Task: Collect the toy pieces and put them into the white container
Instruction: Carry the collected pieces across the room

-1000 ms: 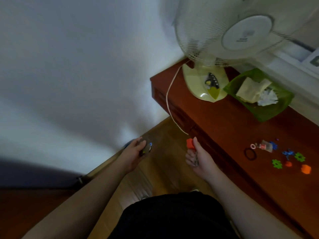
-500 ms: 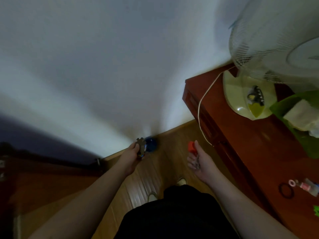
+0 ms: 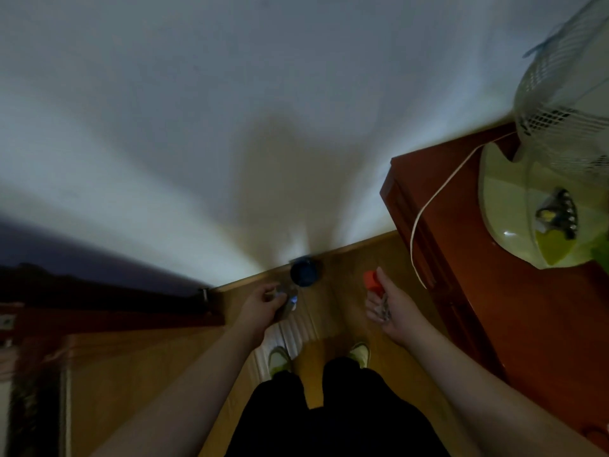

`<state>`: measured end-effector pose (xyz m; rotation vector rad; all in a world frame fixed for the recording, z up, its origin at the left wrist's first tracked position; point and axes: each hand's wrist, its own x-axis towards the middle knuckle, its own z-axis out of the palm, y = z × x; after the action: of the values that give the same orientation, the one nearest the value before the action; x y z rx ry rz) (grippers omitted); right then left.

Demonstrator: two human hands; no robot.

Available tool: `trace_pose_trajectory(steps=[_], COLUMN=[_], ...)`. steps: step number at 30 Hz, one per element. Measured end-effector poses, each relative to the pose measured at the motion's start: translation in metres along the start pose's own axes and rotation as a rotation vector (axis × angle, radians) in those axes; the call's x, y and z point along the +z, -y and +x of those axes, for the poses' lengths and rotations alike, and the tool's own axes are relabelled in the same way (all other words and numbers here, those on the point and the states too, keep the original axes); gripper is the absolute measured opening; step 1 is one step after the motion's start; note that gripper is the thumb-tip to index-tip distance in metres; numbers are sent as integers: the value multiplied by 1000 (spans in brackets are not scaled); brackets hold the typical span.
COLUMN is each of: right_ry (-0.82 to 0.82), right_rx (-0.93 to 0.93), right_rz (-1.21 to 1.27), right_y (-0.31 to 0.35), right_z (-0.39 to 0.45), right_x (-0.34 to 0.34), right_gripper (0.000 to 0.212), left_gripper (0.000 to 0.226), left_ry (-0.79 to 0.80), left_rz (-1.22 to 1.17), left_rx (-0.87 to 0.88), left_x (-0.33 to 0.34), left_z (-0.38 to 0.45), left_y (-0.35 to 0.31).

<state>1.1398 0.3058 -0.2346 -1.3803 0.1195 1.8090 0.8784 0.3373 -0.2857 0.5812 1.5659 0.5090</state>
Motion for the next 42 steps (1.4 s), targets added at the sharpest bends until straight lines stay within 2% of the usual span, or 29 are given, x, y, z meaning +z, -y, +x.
trace_pose_trajectory(steps=[4, 7, 10, 14, 19, 23, 26, 29, 34, 42], right_ry=[-33, -60, -154, -215, -210, -185, -190, -163, -171, -176], right_rx=[-38, -90, -101, -131, -164, -132, -119, -154, -161, -189], right_rz=[-31, -44, 65, 148, 236, 138, 36, 25, -69, -116], right_y=[-3, -11, -32, -63, -84, -89, -83, -82, -84, -88], right_z=[20, 35, 46, 67, 110, 145, 170, 203, 249, 284], right_x=[9, 13, 22, 25, 2, -14, -19, -27, -36, -53], right_gripper=[45, 42, 34, 35, 35, 32, 34, 35, 41, 37], left_gripper=[36, 35, 33, 36, 28, 15, 10, 24, 17, 29], left_ry=[33, 65, 127, 191, 125, 131, 148, 133, 81, -24], left_rz=[11, 46, 94, 105, 42, 35, -8, -8, 12, 252], left_rx=[12, 36, 43, 39, 23, 1, -79, -146, -171, -215], left_x=[-3, -8, -14, -18, -8, 11, 24, 32, 41, 58], left_z=[16, 36, 66, 101, 148, 193, 230, 270, 332, 416], left_y=[-3, -1, 9, 27, 60, 83, 99, 115, 136, 145])
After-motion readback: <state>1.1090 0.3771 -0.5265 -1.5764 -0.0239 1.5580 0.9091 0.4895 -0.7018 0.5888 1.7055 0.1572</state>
